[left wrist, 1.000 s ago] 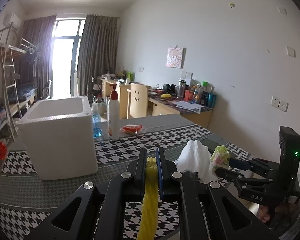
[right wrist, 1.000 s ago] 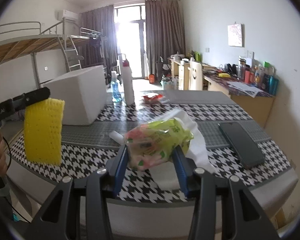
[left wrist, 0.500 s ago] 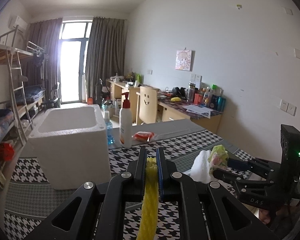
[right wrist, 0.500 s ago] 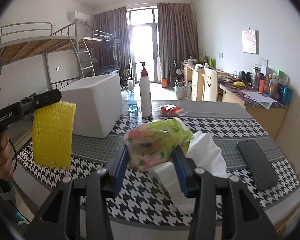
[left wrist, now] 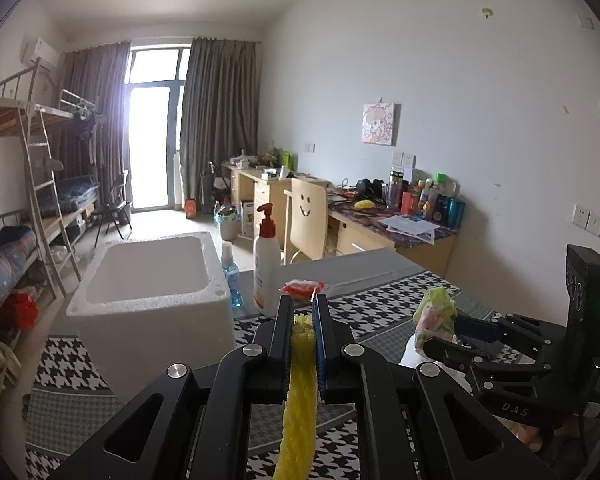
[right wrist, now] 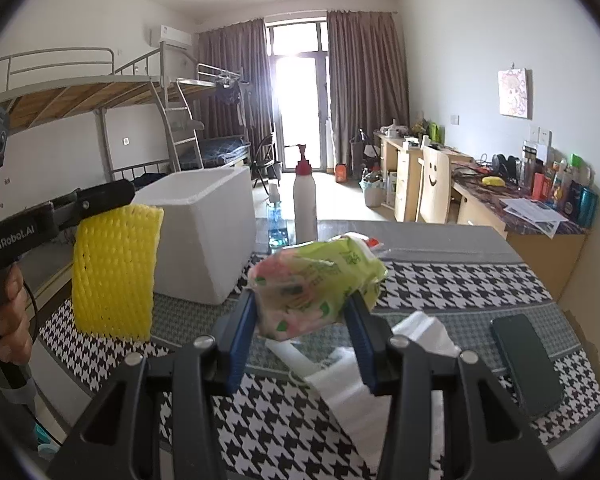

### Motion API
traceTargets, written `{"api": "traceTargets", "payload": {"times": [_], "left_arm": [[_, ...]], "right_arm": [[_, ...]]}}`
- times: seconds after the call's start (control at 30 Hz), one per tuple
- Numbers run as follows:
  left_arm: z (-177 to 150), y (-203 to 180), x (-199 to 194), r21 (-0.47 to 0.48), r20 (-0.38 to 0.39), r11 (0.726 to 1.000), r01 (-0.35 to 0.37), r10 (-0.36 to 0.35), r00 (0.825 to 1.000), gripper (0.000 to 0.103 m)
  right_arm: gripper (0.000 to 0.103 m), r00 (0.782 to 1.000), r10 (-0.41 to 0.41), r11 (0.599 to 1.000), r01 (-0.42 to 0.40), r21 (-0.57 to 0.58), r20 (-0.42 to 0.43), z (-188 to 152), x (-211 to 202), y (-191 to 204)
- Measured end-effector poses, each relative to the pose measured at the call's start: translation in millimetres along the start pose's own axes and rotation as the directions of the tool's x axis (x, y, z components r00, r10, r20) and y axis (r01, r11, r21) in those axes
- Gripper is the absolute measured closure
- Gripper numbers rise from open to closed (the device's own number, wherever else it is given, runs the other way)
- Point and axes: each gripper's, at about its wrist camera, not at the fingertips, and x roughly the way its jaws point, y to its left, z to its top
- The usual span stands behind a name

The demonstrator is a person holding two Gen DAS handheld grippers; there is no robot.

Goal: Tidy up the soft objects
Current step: 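Carry the mesh and tissue pack in both grippers to the white foam box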

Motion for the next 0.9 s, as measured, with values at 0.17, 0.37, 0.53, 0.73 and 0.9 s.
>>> {"api": "traceTargets", "payload": {"times": [0.17, 0.37, 0.53, 0.73, 0.9], "left_arm": [[9.9, -0.3, 4.9, 0.008, -0.002, 1.000, -0.004, 0.004, 1.000, 0.093], [21.0, -1.4, 10.7, 0.031, 0.005, 0.999, -0.035, 0.034, 0.999, 0.093], [28.3, -0.3, 15.7, 0.035, 0.007, 0.999, -0.042, 0.041, 0.999, 0.093], [40.8, 2.9, 17.5, 0.041, 0.017, 0.999, -0.028, 0.027, 0.999, 0.093], [54.6, 6.1, 20.8, 0.046, 0.034, 0.998, -0.041, 0.039, 0.999, 0.093]], "right_arm": [[0.053, 1.000, 0.008, 1.000, -0.008, -0.008, 0.007, 11.2, 3.8, 1.4], [0.053, 1.000, 0.013, 1.000, -0.012, -0.021, 0.026, 24.1, 4.5, 4.8], [0.053, 0.999, 0.007, 1.000, -0.006, -0.026, 0.035, 33.1, 7.7, 6.8], [0.053, 0.999, 0.008, 0.999, -0.007, -0.031, 0.038, 41.3, 10.9, 8.7], [0.053, 0.999, 0.013, 0.999, -0.012, -0.038, 0.048, 52.7, 13.7, 10.6]]}}
